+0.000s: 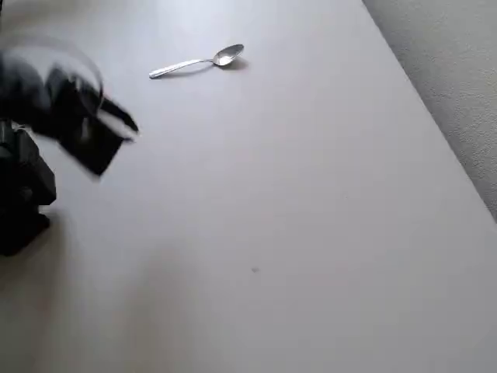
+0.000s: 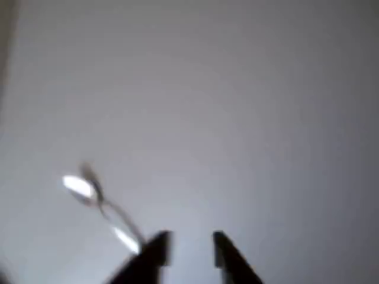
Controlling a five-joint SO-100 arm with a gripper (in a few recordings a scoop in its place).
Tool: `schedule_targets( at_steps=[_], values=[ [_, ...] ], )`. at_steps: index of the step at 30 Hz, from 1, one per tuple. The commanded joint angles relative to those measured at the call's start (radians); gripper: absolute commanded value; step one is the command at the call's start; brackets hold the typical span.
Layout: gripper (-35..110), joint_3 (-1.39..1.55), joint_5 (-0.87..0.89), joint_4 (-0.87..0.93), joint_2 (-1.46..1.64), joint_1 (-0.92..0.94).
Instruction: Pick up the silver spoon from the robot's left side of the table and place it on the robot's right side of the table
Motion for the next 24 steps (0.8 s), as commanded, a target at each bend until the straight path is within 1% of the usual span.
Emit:
schedule_targets(
  at_steps=[1, 4, 9, 14, 24],
  values=[
    [32, -0.551, -0.103, 0.137, -0.603, -0.207],
    [34, -0.675, -0.206, 0.178, -0.753, -0.290],
    [36, -0.733, -0.324, 0.135, -0.894, -0.354],
    [35, -0.876, -0.353, 0.121, -1.022, -0.399],
    [35, -1.238, -0.400, 0.184, -1.287, -0.390]
  ],
)
